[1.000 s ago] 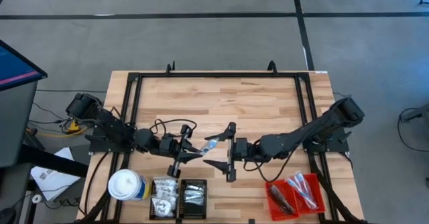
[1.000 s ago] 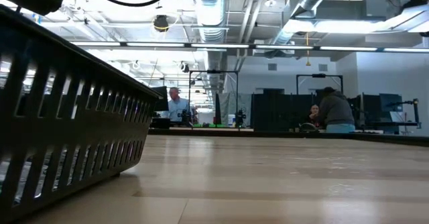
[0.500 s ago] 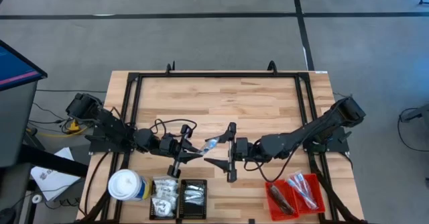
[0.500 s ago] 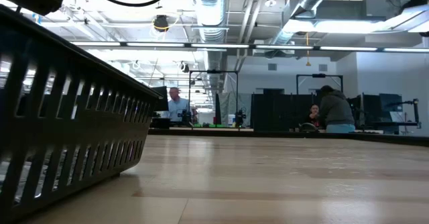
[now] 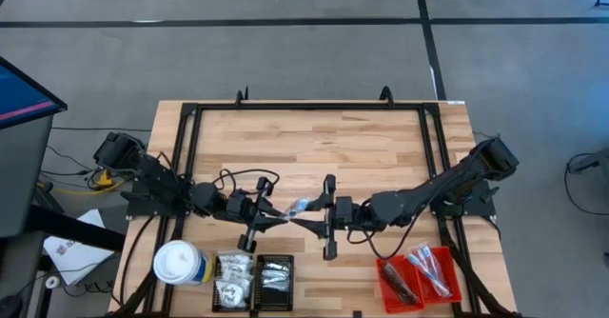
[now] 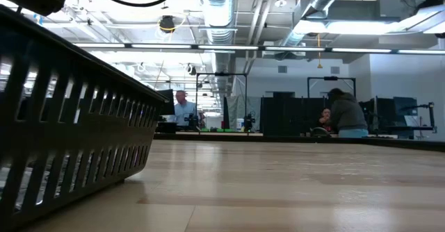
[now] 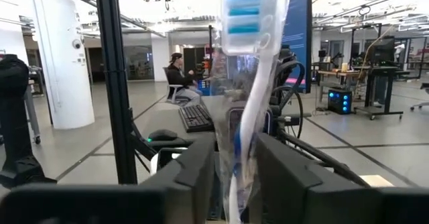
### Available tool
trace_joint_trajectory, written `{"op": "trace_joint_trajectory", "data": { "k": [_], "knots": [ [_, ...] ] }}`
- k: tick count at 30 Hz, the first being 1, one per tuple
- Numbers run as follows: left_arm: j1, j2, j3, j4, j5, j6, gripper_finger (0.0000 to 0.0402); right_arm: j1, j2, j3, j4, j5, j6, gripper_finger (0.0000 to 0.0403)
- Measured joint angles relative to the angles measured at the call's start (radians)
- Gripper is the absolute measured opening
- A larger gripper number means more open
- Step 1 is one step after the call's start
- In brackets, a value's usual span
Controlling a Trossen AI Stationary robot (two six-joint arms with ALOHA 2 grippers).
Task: Pick & Place Travel size toiletries
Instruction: Put the blue toothbrush into the right red bin
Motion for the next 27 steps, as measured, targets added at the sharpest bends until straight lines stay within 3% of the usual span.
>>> {"op": "trace_joint_trajectory", "data": {
  "k": [9, 15, 21, 27],
  "knots": [
    [0.000, 0.000, 0.000, -0.002, 0.000, 0.000, 0.0025, -0.001, 0.000, 0.000, -0.011, 0.001, -0.001, 0.0011],
    [0.000, 0.000, 0.000, -0.001, 0.001, 0.000, 0.0049, 0.000, 0.000, 0.000, -0.014, 0.000, 0.000, 0.0036],
    [0.000, 0.000, 0.000, 0.000, 0.001, 0.000, 0.0064, 0.000, 0.000, 0.000, -0.022, 0.000, 0.000, 0.0010],
    [-0.022, 0.000, 0.000, 0.001, -0.034, 0.026, 0.0108, 0.003, 0.000, 0.000, -0.029, 0.054, -0.004, 0.0021]
  ]
}}
